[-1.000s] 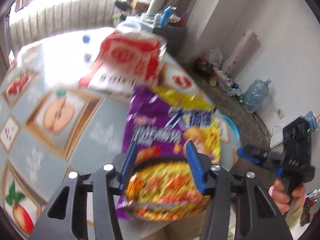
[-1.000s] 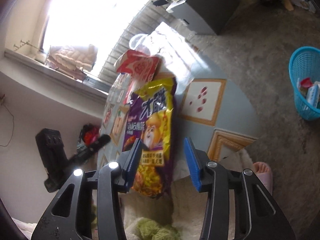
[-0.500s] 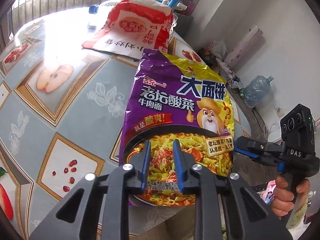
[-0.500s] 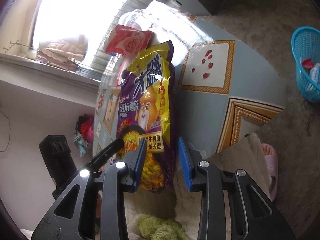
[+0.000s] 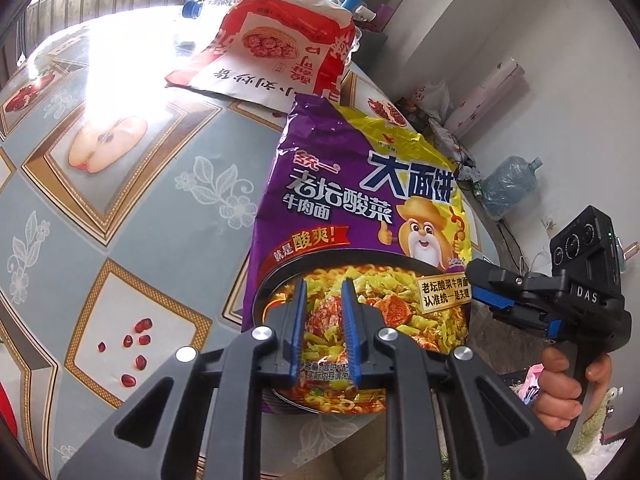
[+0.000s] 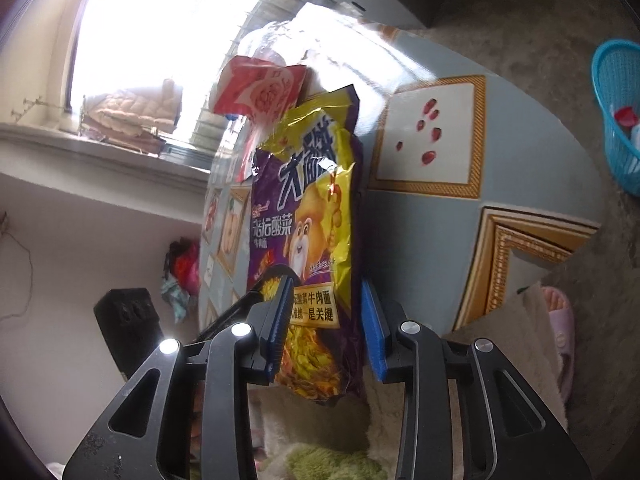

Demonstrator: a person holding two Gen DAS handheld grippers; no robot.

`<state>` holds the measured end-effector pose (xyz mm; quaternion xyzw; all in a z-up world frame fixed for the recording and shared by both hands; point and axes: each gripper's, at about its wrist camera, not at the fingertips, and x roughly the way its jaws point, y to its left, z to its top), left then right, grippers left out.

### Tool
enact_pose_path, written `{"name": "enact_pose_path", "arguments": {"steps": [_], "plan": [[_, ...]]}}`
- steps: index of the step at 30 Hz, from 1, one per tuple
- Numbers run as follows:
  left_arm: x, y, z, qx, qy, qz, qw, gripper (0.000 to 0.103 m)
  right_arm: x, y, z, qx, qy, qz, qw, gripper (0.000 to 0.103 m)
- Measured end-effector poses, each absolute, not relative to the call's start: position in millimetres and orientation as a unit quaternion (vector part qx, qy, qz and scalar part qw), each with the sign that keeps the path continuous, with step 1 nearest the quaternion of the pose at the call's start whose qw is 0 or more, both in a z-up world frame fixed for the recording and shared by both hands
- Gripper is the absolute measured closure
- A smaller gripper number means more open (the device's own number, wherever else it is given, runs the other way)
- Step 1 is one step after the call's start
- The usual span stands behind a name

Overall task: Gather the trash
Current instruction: 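Grasp the purple-yellow noodle bag with the right tool while the left tool grasps the red-white snack bag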

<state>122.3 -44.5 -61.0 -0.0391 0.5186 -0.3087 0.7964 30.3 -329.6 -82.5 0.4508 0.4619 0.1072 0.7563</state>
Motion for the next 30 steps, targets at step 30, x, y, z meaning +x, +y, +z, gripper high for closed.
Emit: {"name": "enact_pose_path", "arguments": {"steps": [30], "plan": [[271.3, -103.3, 15.9, -0.190, 0.426, -0.304, 0.830, 0.058, 49.2, -415.9, -78.2, 0.462, 0.380, 0.002, 0.801, 0.099]]}}
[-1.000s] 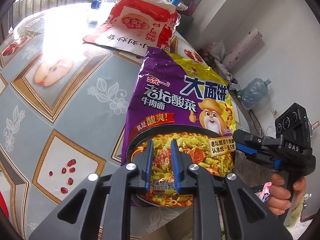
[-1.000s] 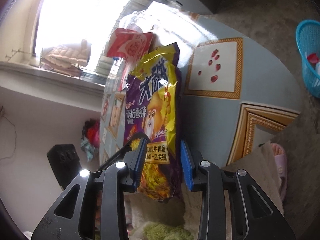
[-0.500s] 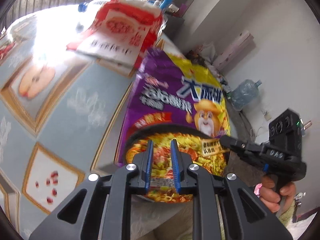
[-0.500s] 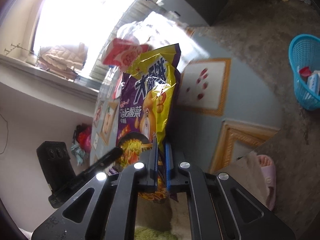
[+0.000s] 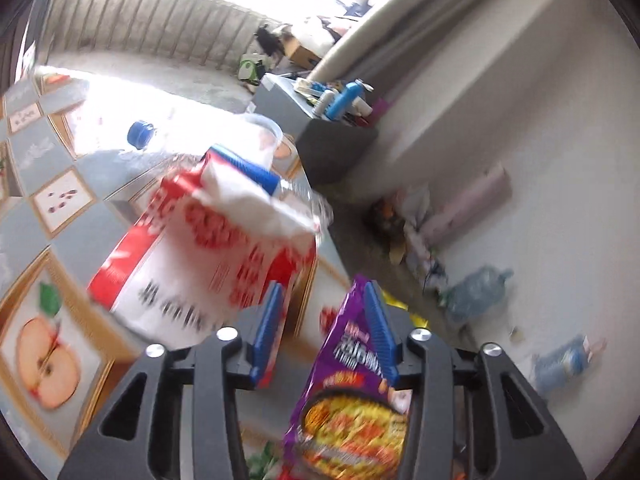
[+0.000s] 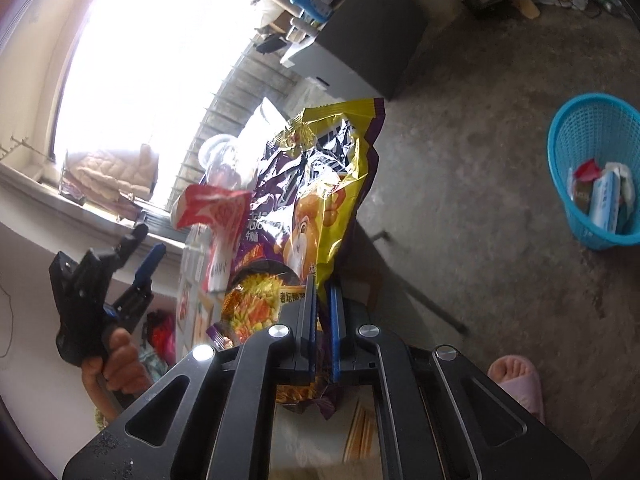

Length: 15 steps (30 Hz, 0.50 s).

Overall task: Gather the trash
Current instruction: 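Grasp the purple-yellow noodle bag with the right tool while the left tool grasps the red-white snack bag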

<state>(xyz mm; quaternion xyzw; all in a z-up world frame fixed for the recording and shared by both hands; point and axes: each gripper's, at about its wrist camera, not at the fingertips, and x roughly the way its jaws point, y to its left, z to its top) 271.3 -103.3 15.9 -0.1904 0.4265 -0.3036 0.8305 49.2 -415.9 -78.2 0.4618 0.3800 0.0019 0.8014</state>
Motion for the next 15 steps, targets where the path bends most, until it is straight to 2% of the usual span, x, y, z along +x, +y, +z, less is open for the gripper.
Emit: {"name": "enact_pose_path", "arguments": {"steps": [7, 15], "plan": [[318.6, -105.8, -2.2, -0.264, 0.460, -0.251, 0.810, 0.055, 70.8, -422.8, -80.7, 0.454, 0.373, 0.002, 0.809, 0.099], [330.3, -92.6, -21.2, -0.338, 0.472, -0.221, 0.783, 0.055, 70.8, -426.1, -83.0, 0.447, 0.373, 0.011, 0.813, 0.099]]}}
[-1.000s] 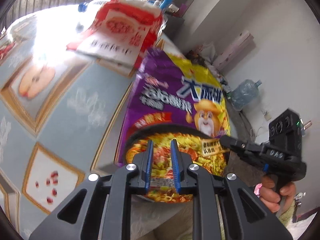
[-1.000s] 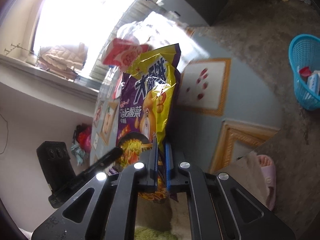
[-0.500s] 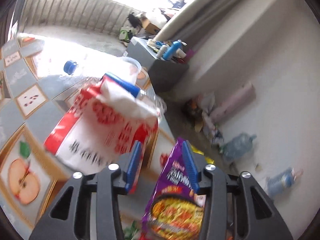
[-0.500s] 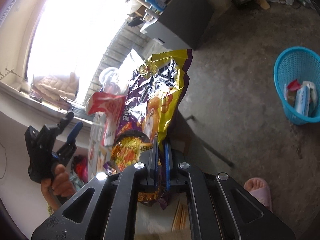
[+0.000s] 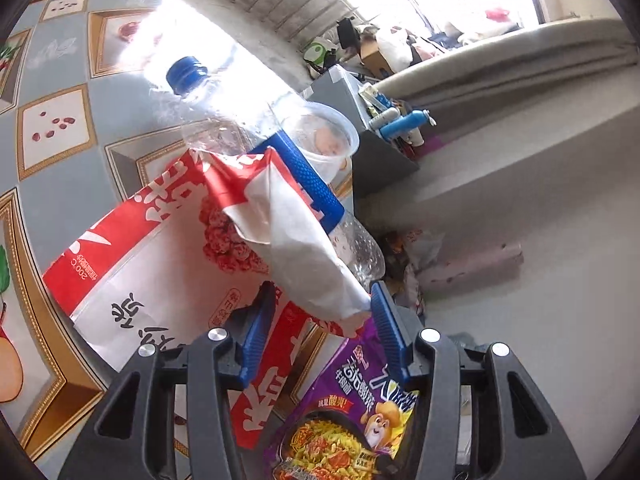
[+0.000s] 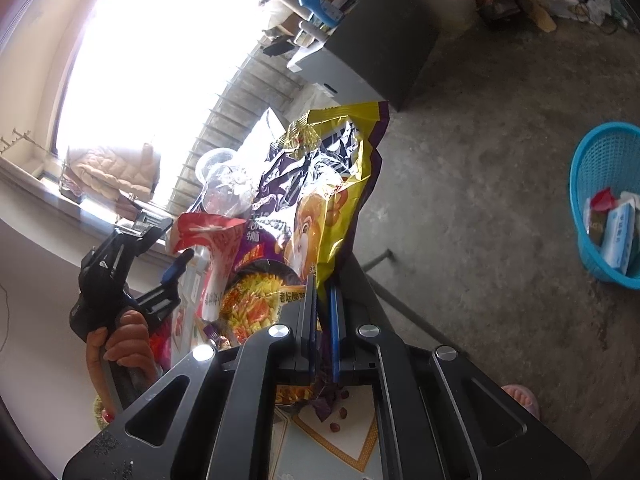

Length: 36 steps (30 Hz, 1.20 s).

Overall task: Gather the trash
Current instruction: 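Grasp the purple-yellow noodle bag with the right tool while the left tool grasps the red-white snack bag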

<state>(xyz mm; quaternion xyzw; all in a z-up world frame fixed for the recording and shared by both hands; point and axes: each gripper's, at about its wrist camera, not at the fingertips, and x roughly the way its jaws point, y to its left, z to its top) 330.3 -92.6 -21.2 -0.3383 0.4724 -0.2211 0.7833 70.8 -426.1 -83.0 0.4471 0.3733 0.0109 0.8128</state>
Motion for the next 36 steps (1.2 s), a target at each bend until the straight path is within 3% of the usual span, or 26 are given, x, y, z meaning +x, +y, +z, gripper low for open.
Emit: {"name": "enact_pose_path", "arguments": {"steps": [6, 10, 16, 30, 36], "plan": [[328.3, -84.4, -21.9, -0.366, 0.472, -0.197, 0.777, 0.055, 70.7, -429.5, -84.2, 0.451, 0.373, 0.011, 0.811, 0.099], [320.0, -78.3, -20.0, -0.370, 0.466, -0.207, 0.777, 0.070, 75.9, -427.9, -83.4, 0.453, 0.372, 0.010, 0.810, 0.099], [305.3, -66.2, -12.9, -0.358, 0.466, -0.222, 0.778, 0.078, 77.4, -428.1, -82.4, 0.456, 0.371, 0.011, 0.809, 0.099], [210.3, -53.2, 10.6, -0.182, 0.454, -0.253, 0.835, 0.081, 56.0, -426.9, -77.6, 0.477, 0.365, 0.032, 0.799, 0.100], [161.6, -52.8, 22.7, -0.121, 0.433, -0.273, 0.851, 0.088, 31.5, -431.9, -62.2, 0.474, 0.346, 0.034, 0.809, 0.102]]}}
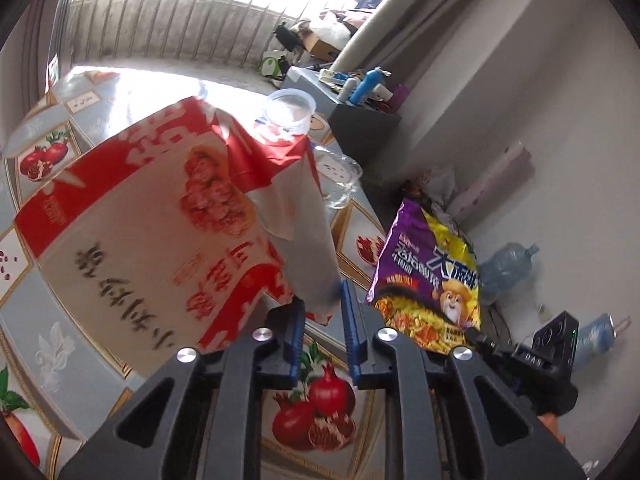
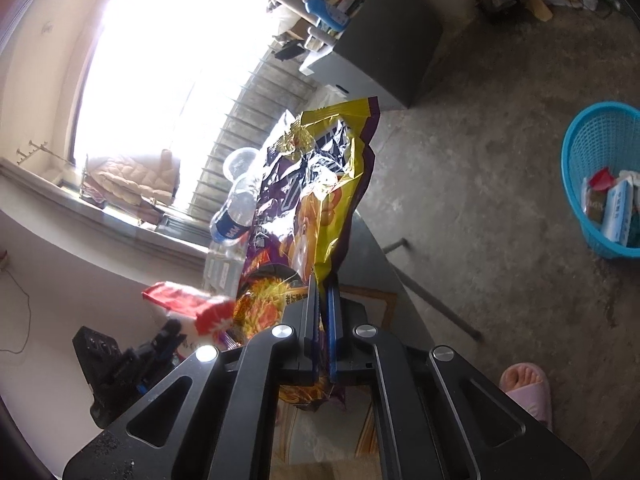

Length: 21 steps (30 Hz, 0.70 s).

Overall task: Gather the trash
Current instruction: 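Grasp the purple-yellow noodle bag with the right tool while the left tool grasps the red-white snack bag, then carry both bags to the wastebasket and open both tools over it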

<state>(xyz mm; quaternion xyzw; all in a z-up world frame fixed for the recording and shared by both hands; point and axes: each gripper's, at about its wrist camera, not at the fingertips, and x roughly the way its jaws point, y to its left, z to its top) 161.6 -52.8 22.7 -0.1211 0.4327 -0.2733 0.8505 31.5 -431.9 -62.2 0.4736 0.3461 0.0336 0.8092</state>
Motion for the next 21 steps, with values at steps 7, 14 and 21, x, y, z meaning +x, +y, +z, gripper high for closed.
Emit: {"name": "enact_pose_path", "arguments": {"steps": [7, 14, 21], "plan": [[134.7, -75.3, 46.2, -0.096, 0.405, -0.339, 0.844, 0.091, -1.6, -444.5, -42.8, 0.469, 0.310, 0.011, 0.827, 0.102], [120.2, -122.8, 73.5, -0.064, 0.379, -0.407, 0.829, 0.091, -43.2, -472.6, -37.2, 0.487, 0.262, -0.031, 0.833, 0.102], [114.4, -210.6, 96.3, -0.022, 0.360, -0.494, 0.791, 0.091, -94.9, -529.7, -43.1, 0.511, 0.203, -0.113, 0.828, 0.102]]}}
